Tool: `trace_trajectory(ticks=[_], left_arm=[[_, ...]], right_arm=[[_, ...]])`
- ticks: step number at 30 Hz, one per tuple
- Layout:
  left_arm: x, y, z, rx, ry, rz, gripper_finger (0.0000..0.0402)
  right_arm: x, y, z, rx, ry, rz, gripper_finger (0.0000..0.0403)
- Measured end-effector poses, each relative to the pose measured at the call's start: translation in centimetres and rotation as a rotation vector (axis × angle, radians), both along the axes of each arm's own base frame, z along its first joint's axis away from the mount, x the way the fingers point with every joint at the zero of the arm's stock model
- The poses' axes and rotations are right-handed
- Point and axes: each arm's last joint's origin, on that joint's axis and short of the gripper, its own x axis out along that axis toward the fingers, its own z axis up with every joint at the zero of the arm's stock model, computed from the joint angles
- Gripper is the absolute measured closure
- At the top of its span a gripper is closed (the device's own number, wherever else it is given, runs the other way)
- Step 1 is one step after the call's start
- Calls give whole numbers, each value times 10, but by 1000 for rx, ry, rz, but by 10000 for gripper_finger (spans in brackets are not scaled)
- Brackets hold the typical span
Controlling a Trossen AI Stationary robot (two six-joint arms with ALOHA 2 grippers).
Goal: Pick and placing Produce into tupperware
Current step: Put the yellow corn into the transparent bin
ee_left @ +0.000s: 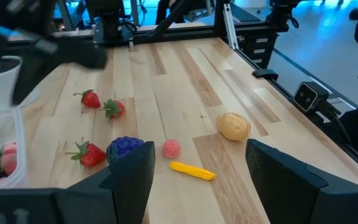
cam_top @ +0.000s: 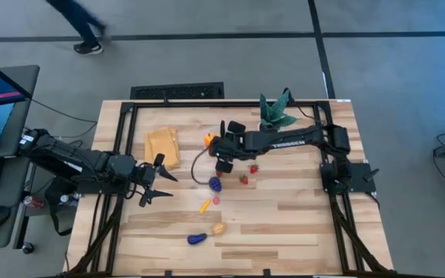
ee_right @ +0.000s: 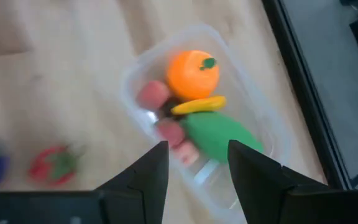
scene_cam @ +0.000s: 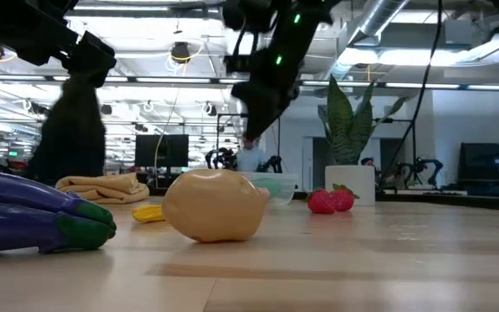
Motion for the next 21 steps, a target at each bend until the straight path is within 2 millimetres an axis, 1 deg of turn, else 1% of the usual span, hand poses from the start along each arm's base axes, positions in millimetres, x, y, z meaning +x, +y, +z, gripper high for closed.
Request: trace_trajectory(ticks=[6, 9, 15, 21], left_arm=[[0, 0, 0, 2, 0, 3, 159], [0, 0, 0, 3, 0, 3, 159], [0, 0, 0, 1, 0, 6, 159], [0, 0, 0, -1, -3, 17, 159]], right_arm=[[-18, 49, 29, 12, -29, 84, 250], [-30, 74, 43, 1, -52, 110, 254], [-64, 123, 63, -69, -72, 115, 260], [-103, 172, 73, -179, -135, 105, 261]])
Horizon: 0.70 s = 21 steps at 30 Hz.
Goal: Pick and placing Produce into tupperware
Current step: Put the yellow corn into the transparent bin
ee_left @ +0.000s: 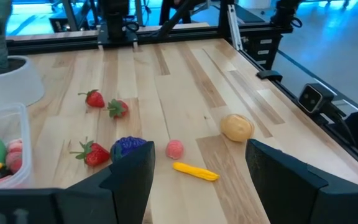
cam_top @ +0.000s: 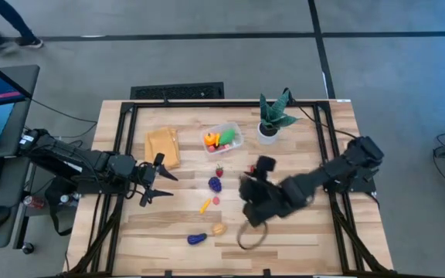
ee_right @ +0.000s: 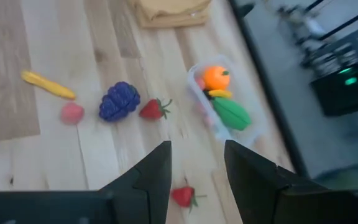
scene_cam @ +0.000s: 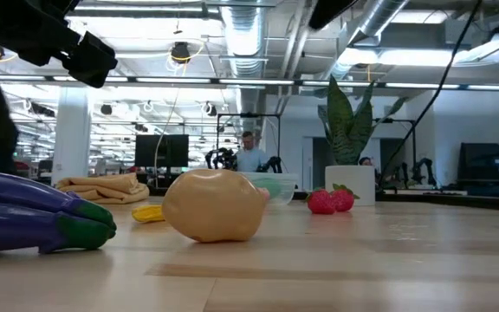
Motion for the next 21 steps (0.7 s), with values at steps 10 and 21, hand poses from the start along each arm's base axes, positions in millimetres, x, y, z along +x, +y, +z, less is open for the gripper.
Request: trace_trajectory(ticks=[10, 21], left_arm=[[2, 0, 3, -16, -33, 38, 159], [27, -7, -11, -13, 7, 9, 159]], right_arm=[[-56, 57, -9, -80, -119, 7, 269], [-96, 85, -44, -2, -190, 8, 269]])
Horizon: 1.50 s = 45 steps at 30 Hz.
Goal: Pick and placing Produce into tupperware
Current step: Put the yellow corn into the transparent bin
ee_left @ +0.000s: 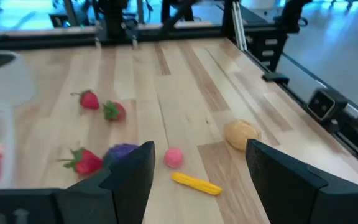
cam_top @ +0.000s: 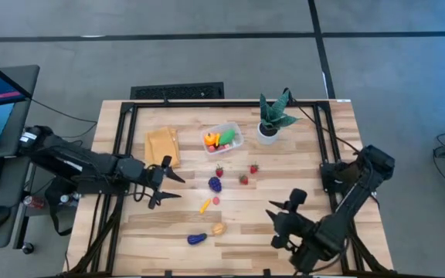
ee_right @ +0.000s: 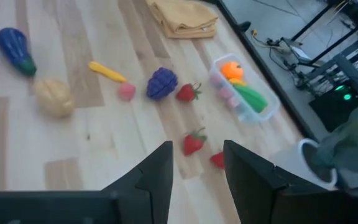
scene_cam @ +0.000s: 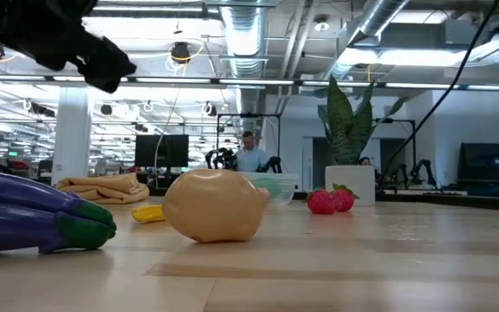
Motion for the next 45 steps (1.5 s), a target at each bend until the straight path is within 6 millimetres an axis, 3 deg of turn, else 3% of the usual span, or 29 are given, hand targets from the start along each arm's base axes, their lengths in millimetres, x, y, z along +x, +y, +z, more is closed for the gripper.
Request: trace_trajectory(ticks=[9, 17, 22, 29, 35, 45], left_arm=[[28, -9, -32, -42, 141, -26, 159], [53, -18, -49, -119, 289, -50, 159], [70, -24, -54, -118, 319, -81, 159], [98, -29, -57, -222, 468, 29, 159], [120, -40, -57, -57, 688, 180, 159], [143, -55, -46, 37, 712, 200, 159]], right_arm=[[-24, 9, -28, 82, -69, -28, 271], [-28, 8, -41, 96, -84, -35, 276], [-25, 5, -42, 91, -82, -43, 276], [-25, 6, -42, 99, -82, -41, 276], [-25, 6, -42, 97, -80, -40, 276], [-28, 8, -42, 94, -73, -26, 276]])
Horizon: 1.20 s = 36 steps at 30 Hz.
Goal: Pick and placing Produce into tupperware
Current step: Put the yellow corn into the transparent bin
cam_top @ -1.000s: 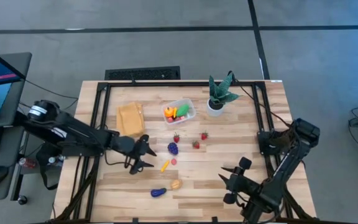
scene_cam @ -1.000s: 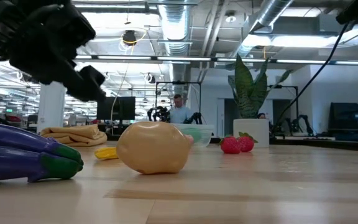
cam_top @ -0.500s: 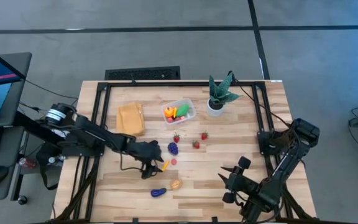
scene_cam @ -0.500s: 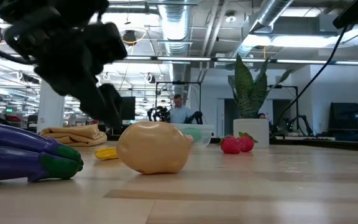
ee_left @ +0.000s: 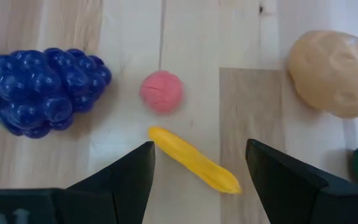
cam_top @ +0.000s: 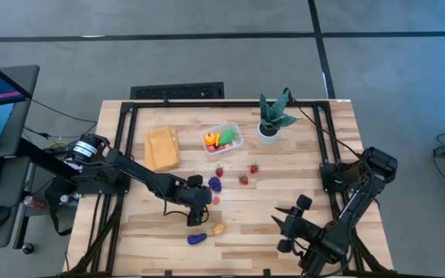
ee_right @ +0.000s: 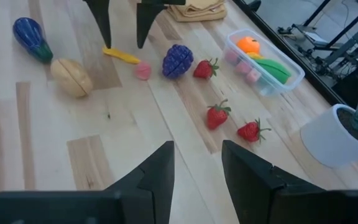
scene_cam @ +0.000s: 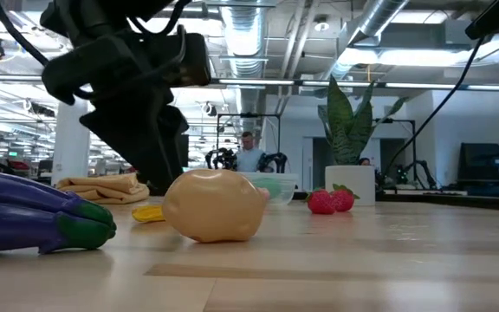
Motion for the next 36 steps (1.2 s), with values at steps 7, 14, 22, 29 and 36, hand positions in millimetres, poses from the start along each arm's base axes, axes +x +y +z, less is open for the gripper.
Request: trace_trajectory(ticks=[7, 14, 22, 29, 36], left_arm=[[0, -1, -3, -2, 9, -3, 159], [0, -1, -12, 8, 40, -2, 159], [1, -1, -15, 5, 48, 5, 159], [1, -2, -22, 12, 74, 8, 159], [3, -2, -30, 40, 87, 19, 161]], right_arm=[[0, 0, 0, -2, 2, 2, 276], [0, 0, 0, -2, 2, 2, 276], [0, 0, 0, -2, 2, 2, 276], [0, 0, 0, -3, 2, 2, 276], [0, 0, 0, -3, 2, 2, 276]])
